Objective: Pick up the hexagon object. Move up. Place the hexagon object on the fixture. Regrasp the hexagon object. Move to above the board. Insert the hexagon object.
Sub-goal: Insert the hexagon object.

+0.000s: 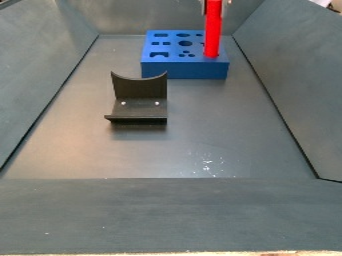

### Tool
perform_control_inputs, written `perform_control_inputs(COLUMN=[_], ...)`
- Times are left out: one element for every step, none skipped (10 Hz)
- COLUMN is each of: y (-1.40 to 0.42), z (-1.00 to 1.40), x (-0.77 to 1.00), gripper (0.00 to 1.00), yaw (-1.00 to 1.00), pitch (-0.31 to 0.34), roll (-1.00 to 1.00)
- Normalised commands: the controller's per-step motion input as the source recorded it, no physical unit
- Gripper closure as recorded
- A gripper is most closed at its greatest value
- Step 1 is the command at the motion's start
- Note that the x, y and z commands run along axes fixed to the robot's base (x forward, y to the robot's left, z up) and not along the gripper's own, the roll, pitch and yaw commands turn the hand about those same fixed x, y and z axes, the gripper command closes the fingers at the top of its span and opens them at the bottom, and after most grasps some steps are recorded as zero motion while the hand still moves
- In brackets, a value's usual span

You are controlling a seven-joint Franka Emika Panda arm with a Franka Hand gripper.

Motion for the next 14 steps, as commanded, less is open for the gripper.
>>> perform_control_inputs(y=[0.06,0.7,0.35,0.0,0.0,0.02,0.1,0.12,0.1,0.04,0.0,0.0,0.0,0.39], z=[-0.23,-0.61,-0.12,-0.05,-0.99,-1.0,-1.0,-1.0,-1.0,-1.0,0.01,-0.65,-1.0,-1.0], x=[-0.09,-0.11,-0.06,0.0,0.0,0.0,0.0,0.0,0.05,0.18,0.0,0.0,-0.04,0.53], gripper=[1.0,1.0,1.0,1.0,1.0,1.0,1.0,1.0,1.0,1.0,1.0,1.0,1.0,1.0], yaw=[0.11,0.52,0.43,0.0,0.0,0.0,0.0,0.02,0.03,0.01,0.0,0.0,0.0,0.07], pitch=[0.0,-0.07,0.0,0.0,-0.091,-0.03,-0.011,-0.017,-0.011,-0.079,0.021,-0.096,-0.131,0.0], roll=[0.0,0.0,0.0,0.0,-0.05,0.0,0.0,0.0,0.0,-0.01,0.02,0.0,0.0,0.0])
